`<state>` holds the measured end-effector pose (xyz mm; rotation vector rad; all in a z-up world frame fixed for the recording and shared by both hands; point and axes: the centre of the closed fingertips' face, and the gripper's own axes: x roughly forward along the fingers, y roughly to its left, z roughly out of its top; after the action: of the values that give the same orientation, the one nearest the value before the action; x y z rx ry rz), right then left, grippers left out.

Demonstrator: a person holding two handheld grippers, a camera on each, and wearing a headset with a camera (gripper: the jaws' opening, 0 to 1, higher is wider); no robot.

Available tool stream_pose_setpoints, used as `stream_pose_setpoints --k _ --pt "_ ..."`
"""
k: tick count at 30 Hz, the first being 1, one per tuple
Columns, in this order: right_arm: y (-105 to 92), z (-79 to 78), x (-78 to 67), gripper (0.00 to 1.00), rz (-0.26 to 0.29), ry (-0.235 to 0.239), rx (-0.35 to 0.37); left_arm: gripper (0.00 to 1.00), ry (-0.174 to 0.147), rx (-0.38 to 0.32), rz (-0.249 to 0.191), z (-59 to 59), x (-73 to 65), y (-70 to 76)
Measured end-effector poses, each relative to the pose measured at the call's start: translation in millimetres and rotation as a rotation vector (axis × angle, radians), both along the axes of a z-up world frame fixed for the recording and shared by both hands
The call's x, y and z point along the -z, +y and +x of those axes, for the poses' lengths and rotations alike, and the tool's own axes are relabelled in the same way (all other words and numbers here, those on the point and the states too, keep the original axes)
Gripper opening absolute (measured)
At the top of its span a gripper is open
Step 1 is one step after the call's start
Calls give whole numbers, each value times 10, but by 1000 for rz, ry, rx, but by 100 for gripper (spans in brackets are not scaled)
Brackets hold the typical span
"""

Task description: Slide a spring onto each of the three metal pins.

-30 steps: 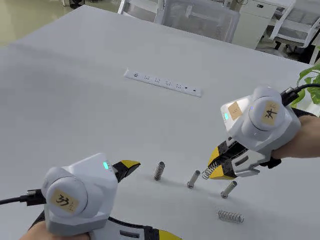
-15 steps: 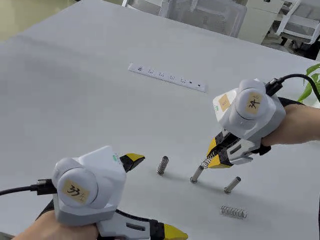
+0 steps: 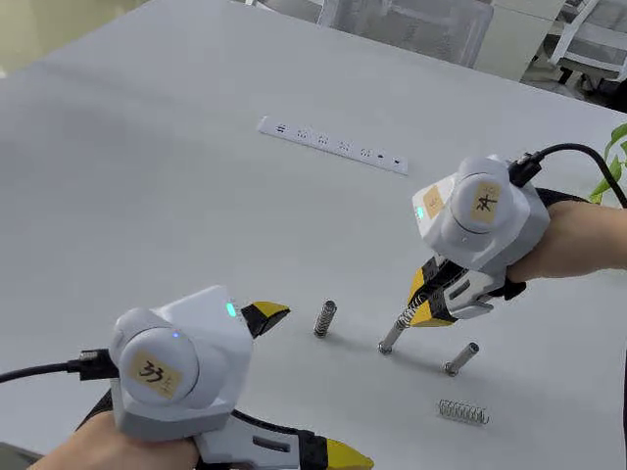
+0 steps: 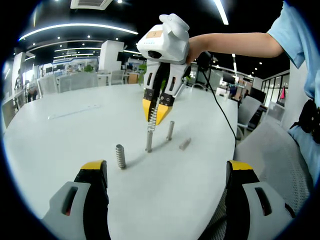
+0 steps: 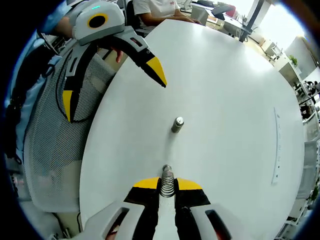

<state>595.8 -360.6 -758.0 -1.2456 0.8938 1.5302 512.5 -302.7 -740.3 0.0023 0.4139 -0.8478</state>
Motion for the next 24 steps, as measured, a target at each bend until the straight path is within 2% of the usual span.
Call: stream_pose_setpoints --k 14,24 --pt "-14 34 66 7 -26 1 -11 97 10 -3 -7 -9 14 3" --pt "-4 45 213 7 -63 -4 -28 97 16 -6 -12 -4 20 13"
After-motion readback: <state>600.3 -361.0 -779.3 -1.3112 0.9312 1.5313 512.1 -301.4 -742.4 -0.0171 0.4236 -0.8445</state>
